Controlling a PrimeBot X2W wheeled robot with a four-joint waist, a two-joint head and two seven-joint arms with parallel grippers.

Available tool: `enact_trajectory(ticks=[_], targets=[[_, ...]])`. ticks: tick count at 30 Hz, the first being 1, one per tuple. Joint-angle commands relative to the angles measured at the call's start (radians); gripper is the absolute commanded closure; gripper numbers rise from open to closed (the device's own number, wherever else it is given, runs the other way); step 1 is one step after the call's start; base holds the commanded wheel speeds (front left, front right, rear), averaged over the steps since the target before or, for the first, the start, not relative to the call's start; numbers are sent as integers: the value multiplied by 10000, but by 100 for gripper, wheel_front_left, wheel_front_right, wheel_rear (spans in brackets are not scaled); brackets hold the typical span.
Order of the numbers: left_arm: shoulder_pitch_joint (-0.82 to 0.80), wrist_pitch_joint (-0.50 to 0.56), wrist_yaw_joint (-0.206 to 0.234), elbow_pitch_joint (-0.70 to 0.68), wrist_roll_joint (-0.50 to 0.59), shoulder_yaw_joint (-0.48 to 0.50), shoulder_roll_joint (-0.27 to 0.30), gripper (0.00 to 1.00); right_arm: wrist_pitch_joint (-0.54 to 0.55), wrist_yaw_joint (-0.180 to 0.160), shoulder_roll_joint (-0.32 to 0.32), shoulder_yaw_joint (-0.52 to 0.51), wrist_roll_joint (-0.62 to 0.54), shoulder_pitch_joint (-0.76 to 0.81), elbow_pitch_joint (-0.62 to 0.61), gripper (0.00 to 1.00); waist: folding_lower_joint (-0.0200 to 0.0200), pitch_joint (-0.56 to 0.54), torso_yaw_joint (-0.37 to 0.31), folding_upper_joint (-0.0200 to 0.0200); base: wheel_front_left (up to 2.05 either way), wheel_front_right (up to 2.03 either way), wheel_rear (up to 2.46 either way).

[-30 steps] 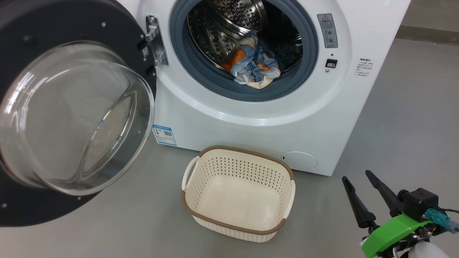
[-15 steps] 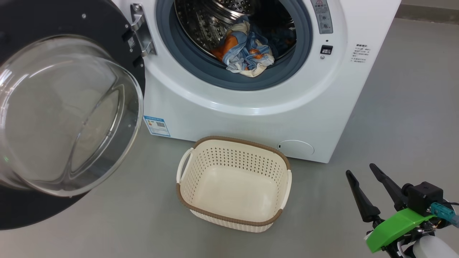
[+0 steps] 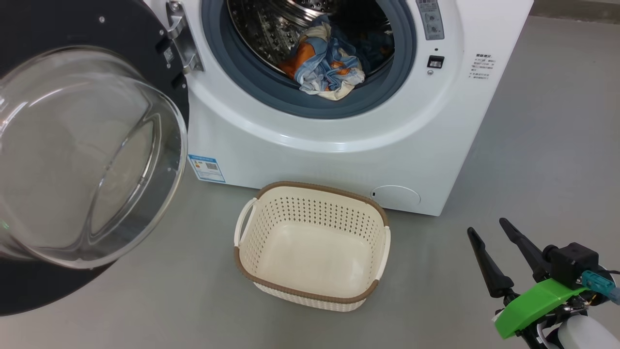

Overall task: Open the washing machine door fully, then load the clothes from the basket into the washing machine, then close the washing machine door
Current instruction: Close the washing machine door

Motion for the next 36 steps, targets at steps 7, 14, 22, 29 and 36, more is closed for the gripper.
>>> enact_trajectory(ticks=[7,14,22,29,36], targets=[[226,1632,-66,-239,118,-479,446,100,-82,75,-32,208,92,-106,-16,0,0,-382,87,0,0,0,0],[636,2920,-64,-605,93,-818,438,100,-82,75,236,328,153,64,124,0,0,-887,133,0,0,0,0],[1400,4713,-37,-1667,44,-1340,327,100,-82,75,485,298,207,335,240,0,0,-1408,123,0,0,0,0],[2071,6195,161,-3105,-229,-1688,71,100,-82,75,690,303,236,311,233,0,0,-1504,37,0,0,0,0],[2923,7289,589,-4992,-660,-1917,-479,100,-82,75,903,98,189,354,149,0,0,-1402,-182,0,0,0,0]])
